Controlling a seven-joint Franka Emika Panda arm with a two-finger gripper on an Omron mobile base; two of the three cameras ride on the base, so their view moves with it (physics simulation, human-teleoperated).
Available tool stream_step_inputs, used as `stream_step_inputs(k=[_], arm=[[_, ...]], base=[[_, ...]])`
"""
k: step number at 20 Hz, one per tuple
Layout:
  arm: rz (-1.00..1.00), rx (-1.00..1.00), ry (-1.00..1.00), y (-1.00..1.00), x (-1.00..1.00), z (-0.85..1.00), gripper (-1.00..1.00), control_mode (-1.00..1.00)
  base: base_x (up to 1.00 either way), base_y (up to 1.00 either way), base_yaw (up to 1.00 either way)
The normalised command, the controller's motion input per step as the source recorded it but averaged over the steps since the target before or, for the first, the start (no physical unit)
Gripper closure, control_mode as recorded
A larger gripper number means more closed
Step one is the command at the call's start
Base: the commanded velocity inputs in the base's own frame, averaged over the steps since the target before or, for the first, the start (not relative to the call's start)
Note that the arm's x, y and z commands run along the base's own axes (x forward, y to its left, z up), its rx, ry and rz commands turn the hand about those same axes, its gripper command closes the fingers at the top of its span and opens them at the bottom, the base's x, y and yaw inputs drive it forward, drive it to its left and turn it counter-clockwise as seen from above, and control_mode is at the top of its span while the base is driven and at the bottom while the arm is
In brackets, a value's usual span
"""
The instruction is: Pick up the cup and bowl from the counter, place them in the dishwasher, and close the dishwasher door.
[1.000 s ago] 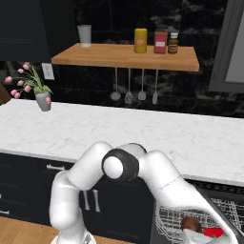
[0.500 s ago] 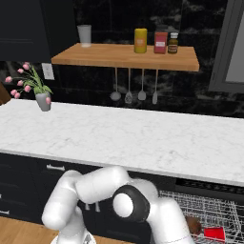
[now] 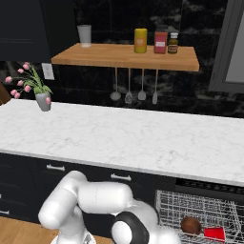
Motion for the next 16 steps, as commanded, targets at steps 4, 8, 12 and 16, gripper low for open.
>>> stream_step_inputs(k=[4,8,12,16], arm=[[0.0,-0.05,-0.01,0.0,-0.3,-0.75,-1.0,-1.0],[0.0,-0.08,0.0,0.0,0.0,-0.92,-1.0,-1.0],[0.0,-0.01,0.0,0.0,0.1,-0.46,-1.0,-1.0],[0.0,0.02,0.0,-0.02,0.16,-0.32,-1.0,-1.0]], base=[[0.0,0.0,0.0],[0.0,0.0,0.0],[0.0,0.0,0.0],[0.0,0.0,0.0]])
